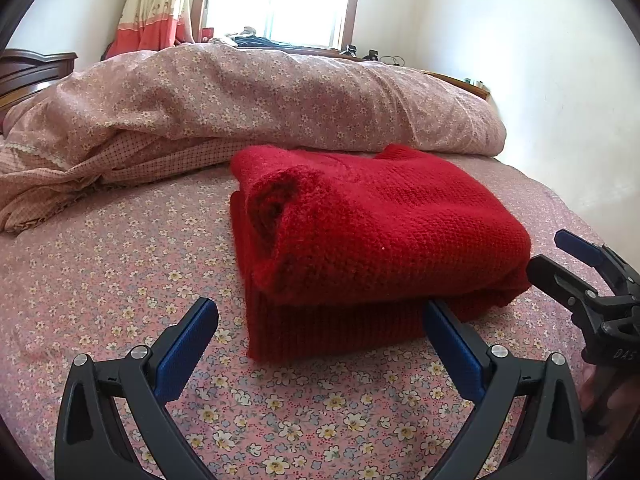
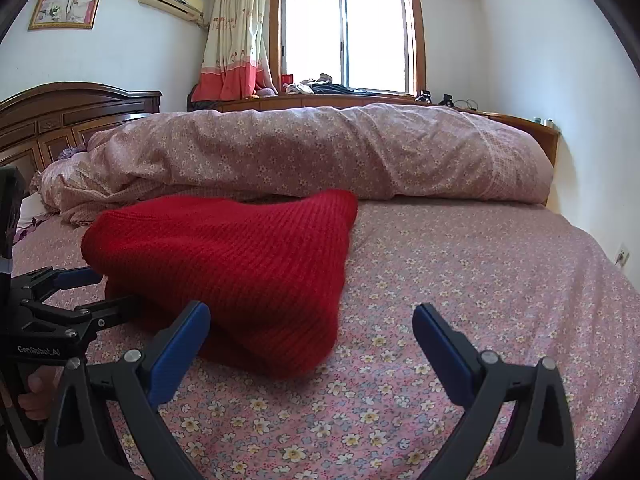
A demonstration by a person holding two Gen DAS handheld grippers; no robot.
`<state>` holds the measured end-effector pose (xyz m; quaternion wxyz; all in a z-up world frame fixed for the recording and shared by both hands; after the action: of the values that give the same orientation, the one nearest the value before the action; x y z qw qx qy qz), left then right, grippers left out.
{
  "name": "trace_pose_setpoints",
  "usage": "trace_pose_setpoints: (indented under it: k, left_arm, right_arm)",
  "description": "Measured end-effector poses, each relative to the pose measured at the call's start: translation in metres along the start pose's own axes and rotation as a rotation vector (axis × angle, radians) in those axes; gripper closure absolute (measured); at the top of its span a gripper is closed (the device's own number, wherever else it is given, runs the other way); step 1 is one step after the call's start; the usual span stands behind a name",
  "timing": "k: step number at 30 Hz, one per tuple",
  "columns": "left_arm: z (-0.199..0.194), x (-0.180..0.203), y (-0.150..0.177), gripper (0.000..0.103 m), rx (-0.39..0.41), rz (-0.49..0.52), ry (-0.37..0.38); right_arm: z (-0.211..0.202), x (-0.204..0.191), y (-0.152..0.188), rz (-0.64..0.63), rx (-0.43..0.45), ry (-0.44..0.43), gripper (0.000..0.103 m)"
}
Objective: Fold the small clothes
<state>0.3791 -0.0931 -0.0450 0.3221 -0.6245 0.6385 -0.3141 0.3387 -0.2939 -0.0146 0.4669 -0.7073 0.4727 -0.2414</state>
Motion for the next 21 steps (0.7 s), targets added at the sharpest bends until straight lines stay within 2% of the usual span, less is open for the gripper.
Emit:
trace_pose_setpoints:
  k: [21]
  left_arm:
    - [-0.001,0.0007,0.0012,0.004,-0.001,0.0,-0.007]
  right_arm:
    - [0.0006,-0.0015,0.0028,0.0,-0.004,-0.001,0.0]
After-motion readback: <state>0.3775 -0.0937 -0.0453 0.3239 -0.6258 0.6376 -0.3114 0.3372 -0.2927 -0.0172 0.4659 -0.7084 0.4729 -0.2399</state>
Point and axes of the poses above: each gripper's, at about its wrist camera, not at the fingertips, and z roughly the way its jaws point, x to its right, y to its underside, the point moved 3 cm from there along z, roughly the way its jaws point, and after that the axes turned 14 degrees about -y, right-handed, at the moved point
